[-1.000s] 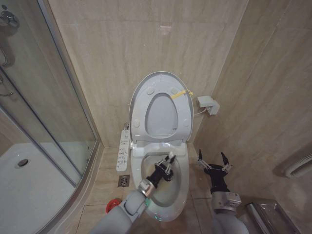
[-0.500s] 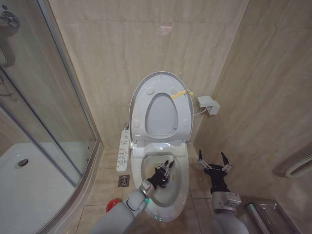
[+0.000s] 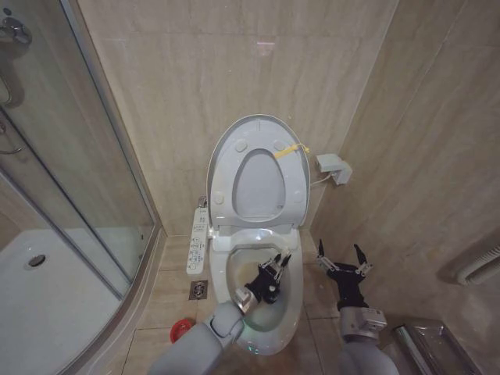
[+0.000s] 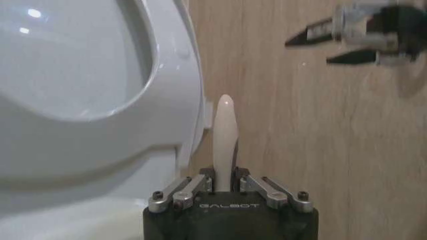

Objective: Open the toilet lid, clean the toilet bowl with a toilet brush, close the toilet lid, and flush.

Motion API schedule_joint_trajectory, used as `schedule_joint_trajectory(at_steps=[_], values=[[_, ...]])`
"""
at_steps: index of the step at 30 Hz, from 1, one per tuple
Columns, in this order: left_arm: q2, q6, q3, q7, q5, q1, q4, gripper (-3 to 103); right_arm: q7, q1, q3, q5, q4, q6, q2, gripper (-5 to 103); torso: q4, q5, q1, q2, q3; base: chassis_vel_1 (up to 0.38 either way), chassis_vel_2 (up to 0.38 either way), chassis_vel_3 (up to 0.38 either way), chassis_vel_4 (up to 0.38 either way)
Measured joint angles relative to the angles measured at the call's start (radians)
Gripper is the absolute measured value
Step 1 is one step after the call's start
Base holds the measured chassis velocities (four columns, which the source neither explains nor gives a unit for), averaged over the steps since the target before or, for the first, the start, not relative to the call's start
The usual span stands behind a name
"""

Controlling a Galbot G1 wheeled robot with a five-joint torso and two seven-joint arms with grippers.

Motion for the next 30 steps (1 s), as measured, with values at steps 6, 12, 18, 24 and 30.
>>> schedule_joint_trajectory(at_steps=[6,12,18,24,30], values=[[-0.007,-0.030,-0.030,0.001,0.047,0.003,0.091,18,0.000,0.000,0.000,0.000,0.000,0.000,0.000,100,0.0000,0.0000,0.000,0.000,0.000,0.000,0.000,0.000,0.000],[-0.014,-0.003,-0.031,-0.013,0.036,-0.009,0.030,18,0.000,0.000,0.000,0.000,0.000,0.000,0.000,100,-0.0002,0.0002,0.000,0.000,0.000,0.000,0.000,0.000,0.000],[-0.022,0.022,-0.012,-0.019,0.010,0.003,-0.051,18,0.000,0.000,0.000,0.000,0.000,0.000,0.000,100,-0.0003,0.0001,0.000,0.000,0.000,0.000,0.000,0.000,0.000],[-0.024,-0.005,-0.032,-0.005,0.016,0.006,0.045,18,0.000,0.000,0.000,0.000,0.000,0.000,0.000,100,-0.0001,0.0000,0.000,0.000,0.000,0.000,0.000,0.000,0.000],[-0.006,-0.006,-0.058,-0.001,0.032,-0.009,0.090,18,0.000,0.000,0.000,0.000,0.000,0.000,0.000,100,0.0000,0.0001,0.000,0.000,0.000,0.000,0.000,0.000,0.000]])
